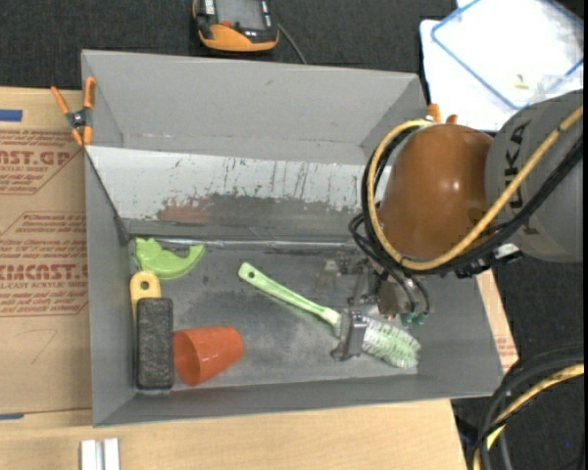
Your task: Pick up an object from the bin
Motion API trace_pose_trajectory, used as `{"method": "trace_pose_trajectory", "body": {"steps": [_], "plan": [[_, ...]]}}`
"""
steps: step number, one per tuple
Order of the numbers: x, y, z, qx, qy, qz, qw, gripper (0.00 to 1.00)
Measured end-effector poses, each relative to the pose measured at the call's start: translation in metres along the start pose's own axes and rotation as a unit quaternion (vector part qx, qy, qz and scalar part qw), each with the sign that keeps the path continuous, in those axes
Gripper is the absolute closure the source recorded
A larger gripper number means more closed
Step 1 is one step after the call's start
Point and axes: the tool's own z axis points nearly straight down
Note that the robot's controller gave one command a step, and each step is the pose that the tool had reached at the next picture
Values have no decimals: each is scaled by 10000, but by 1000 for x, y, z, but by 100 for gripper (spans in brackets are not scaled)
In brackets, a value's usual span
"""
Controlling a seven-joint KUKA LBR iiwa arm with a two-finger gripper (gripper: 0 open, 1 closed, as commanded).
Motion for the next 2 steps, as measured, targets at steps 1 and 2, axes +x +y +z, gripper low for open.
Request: {"method": "trace_pose_trajectory", "body": {"steps": [1, 2], "plan": [[-2, 0, -3, -1, -37, 1, 10000, 0], [-34, -98, 115, 6, -54, -931, 9956, 0]]}}
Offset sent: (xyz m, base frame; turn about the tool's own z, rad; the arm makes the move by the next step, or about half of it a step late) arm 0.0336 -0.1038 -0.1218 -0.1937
